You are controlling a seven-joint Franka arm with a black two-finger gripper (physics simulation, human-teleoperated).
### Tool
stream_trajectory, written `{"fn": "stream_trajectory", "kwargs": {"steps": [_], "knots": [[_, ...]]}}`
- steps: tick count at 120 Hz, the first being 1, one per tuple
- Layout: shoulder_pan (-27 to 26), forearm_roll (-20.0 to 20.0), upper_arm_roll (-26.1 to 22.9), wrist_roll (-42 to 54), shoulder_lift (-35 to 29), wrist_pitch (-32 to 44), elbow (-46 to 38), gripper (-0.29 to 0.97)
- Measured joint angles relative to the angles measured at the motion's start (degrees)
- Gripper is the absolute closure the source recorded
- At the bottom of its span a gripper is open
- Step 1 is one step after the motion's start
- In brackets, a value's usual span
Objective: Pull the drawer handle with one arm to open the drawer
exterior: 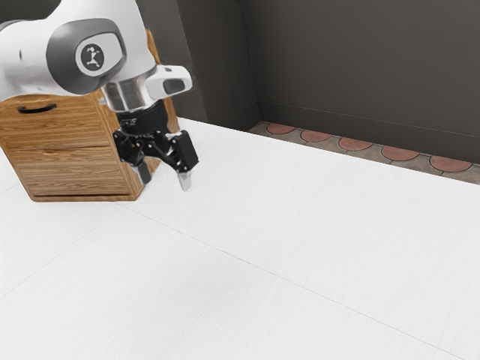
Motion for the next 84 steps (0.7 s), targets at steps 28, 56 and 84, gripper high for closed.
{"fn": "stream_trajectory", "kwargs": {"steps": [28,56,84], "knots": [[6.86,-0.32,0.18,-1.19,-2.49,-1.33,2.63,0.00],[0.57,-0.04,7.28,-13.47,-3.43,-1.23,4.02,0.00],[-0.75,0.35,14.78,-33.15,-2.74,-1.10,3.98,0.00]]}}
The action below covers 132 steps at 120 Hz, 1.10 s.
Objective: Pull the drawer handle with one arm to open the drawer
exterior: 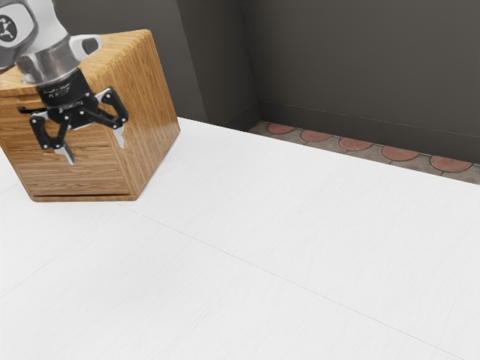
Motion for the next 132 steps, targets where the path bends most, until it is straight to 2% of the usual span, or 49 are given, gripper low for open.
{"fn": "stream_trajectory", "kwargs": {"steps": [38,55,71,102,132], "knots": [[4.64,1.88,4.55,-17.22,0.47,1.61,-0.06,0.00],[8.98,0.66,4.88,-22.38,2.03,2.00,-0.01,0.00],[11.34,-0.34,4.86,-26.25,3.03,3.37,-0.10,0.00],[10.52,0.80,5.72,-31.81,3.48,6.97,-0.09,0.00],[14.97,1.44,6.66,-35.44,3.48,9.84,-0.17,0.00]]}}
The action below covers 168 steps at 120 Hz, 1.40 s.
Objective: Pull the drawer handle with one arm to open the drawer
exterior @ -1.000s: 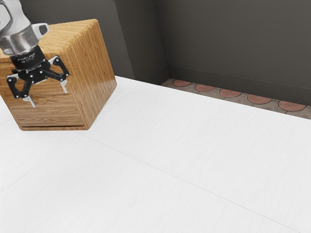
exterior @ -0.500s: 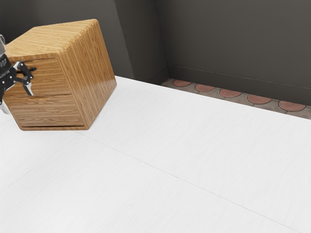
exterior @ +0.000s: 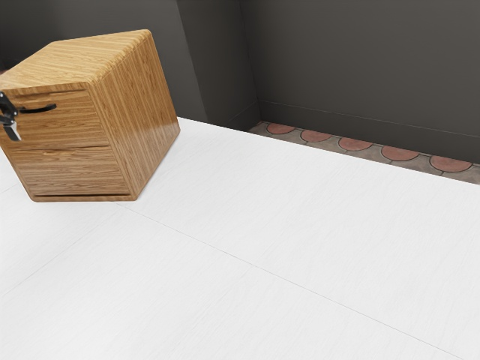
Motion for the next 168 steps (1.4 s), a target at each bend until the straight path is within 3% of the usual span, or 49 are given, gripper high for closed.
{"fn": "stream_trajectory", "kwargs": {"steps": [58,93,142,159,168], "knots": [[4.62,-0.40,-0.04,-4.41,0.36,6.12,0.26,0.00],[6.78,-2.65,-2.08,-5.64,7.14,9.86,6.46,0.00],[9.58,-5.43,-3.63,-6.33,8.65,12.19,7.28,0.00],[18.55,-5.44,-12.99,-6.46,11.35,12.27,10.39,0.00],[20.50,-5.36,-15.37,-6.53,11.83,12.28,11.08,0.00]]}}
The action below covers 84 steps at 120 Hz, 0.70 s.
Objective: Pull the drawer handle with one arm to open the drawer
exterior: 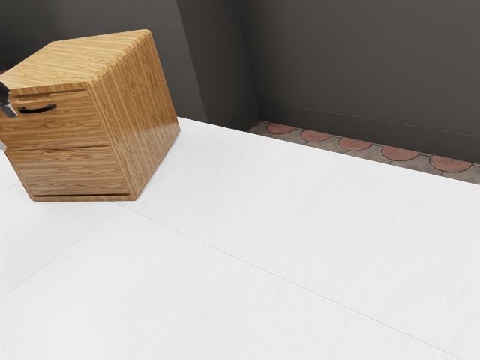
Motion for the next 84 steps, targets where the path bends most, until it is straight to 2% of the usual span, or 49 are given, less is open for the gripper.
{"fn": "stream_trajectory", "kwargs": {"steps": [47,61,84], "knots": [[1.47,0.13,-1.28,-0.23,2.47,0.07,3.69,0.00],[3.46,0.15,-3.63,-0.29,3.44,-0.03,5.61,0.00],[4.45,0.15,-4.67,-0.35,5.33,0.17,8.24,0.00]]}}
